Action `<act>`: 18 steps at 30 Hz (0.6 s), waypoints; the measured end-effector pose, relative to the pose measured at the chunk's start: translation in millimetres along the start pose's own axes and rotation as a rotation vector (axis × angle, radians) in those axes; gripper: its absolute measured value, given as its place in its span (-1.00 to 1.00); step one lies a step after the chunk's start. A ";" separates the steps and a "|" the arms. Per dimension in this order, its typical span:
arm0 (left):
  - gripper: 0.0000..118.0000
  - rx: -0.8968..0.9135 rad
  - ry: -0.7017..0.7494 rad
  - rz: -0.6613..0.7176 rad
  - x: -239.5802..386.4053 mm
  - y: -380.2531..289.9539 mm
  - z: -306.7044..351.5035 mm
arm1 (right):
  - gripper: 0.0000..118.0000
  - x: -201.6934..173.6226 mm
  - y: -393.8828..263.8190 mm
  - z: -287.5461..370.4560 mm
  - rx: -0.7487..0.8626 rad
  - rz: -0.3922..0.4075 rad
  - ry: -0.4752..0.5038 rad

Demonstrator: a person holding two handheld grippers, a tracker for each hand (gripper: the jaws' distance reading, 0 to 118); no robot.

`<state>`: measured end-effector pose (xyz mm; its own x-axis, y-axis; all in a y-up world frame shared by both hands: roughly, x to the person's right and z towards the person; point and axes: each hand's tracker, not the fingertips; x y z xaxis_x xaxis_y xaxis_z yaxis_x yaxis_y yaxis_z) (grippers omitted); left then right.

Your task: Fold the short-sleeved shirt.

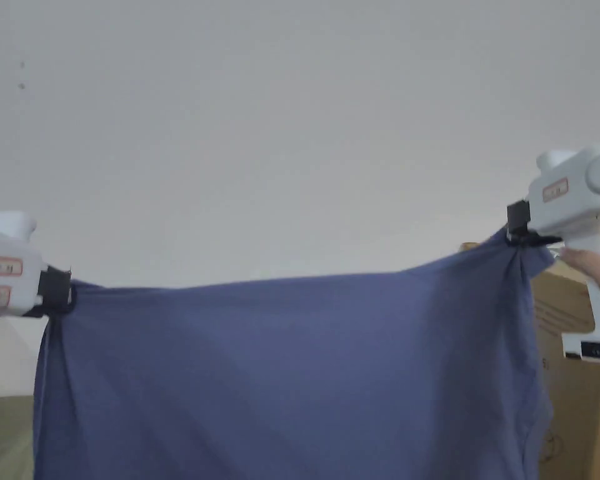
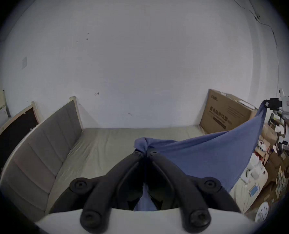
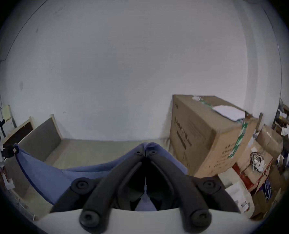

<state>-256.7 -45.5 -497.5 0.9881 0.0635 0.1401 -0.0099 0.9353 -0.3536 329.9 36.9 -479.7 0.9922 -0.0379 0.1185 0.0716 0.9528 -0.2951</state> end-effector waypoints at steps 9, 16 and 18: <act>-0.98 0.124 0.005 0.075 6.2 45.8 -60.5 | -1.00 -19.5 75.7 -20.3 0.227 0.044 -0.125; -0.97 0.150 0.001 0.042 23.4 34.1 -103.4 | -1.00 -17.8 76.3 -17.9 0.258 0.097 -0.166; -0.98 0.117 0.021 0.052 27.4 10.8 -118.7 | -1.00 -17.9 75.2 -18.4 0.230 0.099 -0.161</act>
<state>-211.5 -75.0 -607.3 0.9888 0.1067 0.1046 -0.0777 0.9652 -0.2499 319.4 103.7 -521.5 0.9629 0.0898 0.2545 -0.0683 0.9934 -0.0921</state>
